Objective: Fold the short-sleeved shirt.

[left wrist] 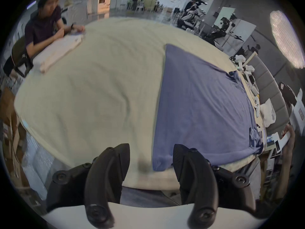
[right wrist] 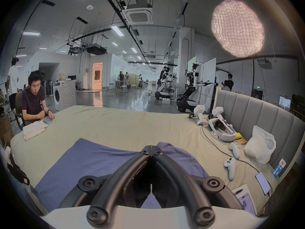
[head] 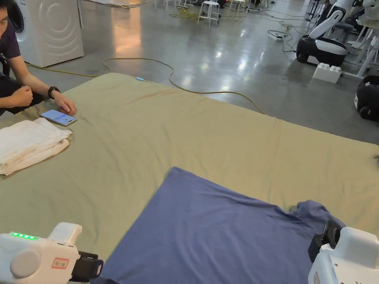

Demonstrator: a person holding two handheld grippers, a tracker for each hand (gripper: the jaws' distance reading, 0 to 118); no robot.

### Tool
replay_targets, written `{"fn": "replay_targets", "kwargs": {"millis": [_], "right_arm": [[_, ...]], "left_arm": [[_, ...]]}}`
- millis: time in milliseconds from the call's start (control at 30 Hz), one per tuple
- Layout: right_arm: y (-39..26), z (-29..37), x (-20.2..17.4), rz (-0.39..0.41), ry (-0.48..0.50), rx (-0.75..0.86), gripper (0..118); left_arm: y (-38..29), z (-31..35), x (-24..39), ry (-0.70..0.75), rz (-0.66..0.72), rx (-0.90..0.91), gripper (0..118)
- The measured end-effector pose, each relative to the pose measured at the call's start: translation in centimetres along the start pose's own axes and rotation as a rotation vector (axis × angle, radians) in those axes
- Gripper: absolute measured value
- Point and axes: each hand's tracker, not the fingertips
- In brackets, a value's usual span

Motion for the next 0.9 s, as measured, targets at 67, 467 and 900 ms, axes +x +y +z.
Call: {"fn": "replay_targets", "kwargs": {"millis": [67, 467, 900], "right_arm": [[-0.5, -0.1, 0.1, 0.005, 0.0, -0.018, 0], [-3.3, 0.8, 3.3, 0.014, -0.042, -0.109, 0], [-4.7, 5.0, 12.0, 0.007, -0.077, -0.354, 67]], "left_arm": [[-0.5, -1.3, 0.1, -0.033, 0.022, -0.06, 61], [-0.2, -3.6, 3.4, 0.147, -0.072, -0.086, 45], [-0.6, -2.4, 6.5, 0.157, -0.202, -0.035, 6]]}}
